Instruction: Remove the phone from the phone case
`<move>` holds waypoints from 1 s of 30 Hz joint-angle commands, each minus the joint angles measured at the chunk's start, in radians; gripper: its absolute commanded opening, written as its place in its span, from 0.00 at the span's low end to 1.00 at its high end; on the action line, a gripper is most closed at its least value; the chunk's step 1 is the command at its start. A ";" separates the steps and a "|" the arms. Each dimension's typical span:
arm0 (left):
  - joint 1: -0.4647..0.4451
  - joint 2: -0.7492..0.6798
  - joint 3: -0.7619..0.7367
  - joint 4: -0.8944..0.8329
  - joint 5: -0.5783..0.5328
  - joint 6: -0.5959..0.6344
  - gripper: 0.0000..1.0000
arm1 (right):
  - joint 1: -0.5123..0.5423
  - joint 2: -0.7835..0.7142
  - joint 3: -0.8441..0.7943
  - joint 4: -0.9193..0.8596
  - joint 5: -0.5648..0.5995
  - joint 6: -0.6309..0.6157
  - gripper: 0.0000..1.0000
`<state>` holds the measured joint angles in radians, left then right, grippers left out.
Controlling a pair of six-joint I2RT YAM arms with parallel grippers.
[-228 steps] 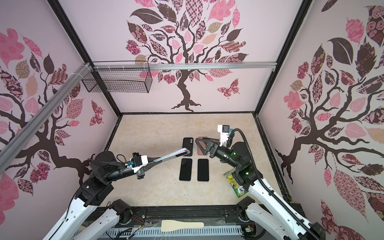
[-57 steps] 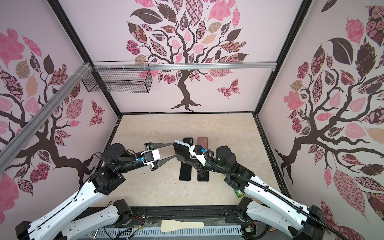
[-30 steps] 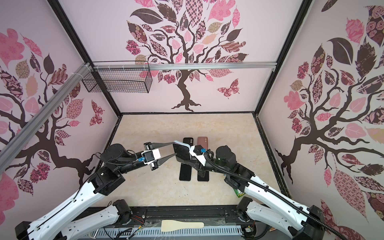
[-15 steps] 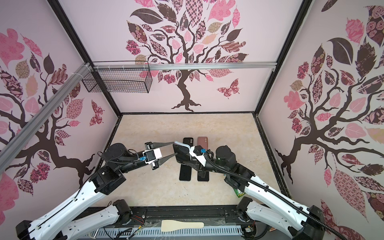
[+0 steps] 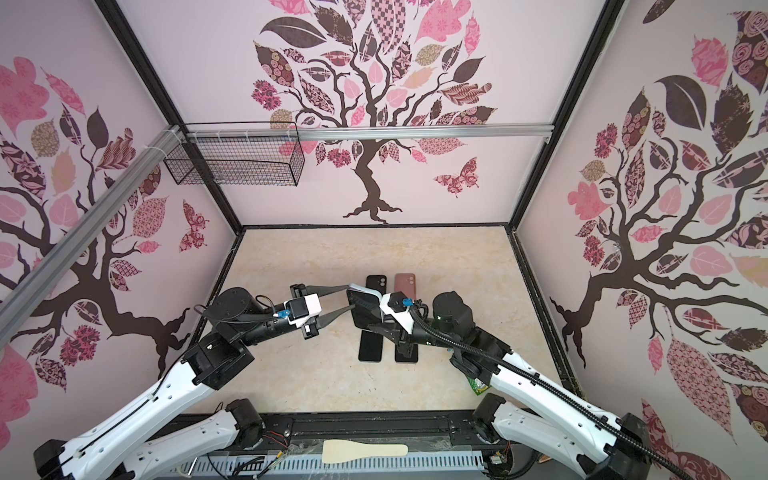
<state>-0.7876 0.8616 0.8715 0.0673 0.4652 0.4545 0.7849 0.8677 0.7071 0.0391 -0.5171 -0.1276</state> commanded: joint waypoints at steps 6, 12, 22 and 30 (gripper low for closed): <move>-0.004 0.056 -0.043 -0.109 0.060 -0.035 0.40 | 0.013 -0.029 0.062 0.111 -0.105 -0.030 0.00; -0.005 0.080 -0.030 -0.144 0.051 -0.018 0.43 | 0.013 -0.026 0.068 0.108 -0.128 -0.035 0.00; -0.005 0.089 -0.035 -0.143 0.044 -0.039 0.47 | 0.013 -0.034 0.067 0.109 -0.135 -0.043 0.00; -0.004 0.107 -0.022 -0.144 0.053 -0.045 0.49 | 0.012 -0.034 0.073 0.108 -0.150 -0.048 0.00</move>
<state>-0.7784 0.9119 0.8669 0.0586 0.4694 0.4370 0.7700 0.8677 0.7071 -0.0250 -0.5213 -0.1047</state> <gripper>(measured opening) 0.491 0.131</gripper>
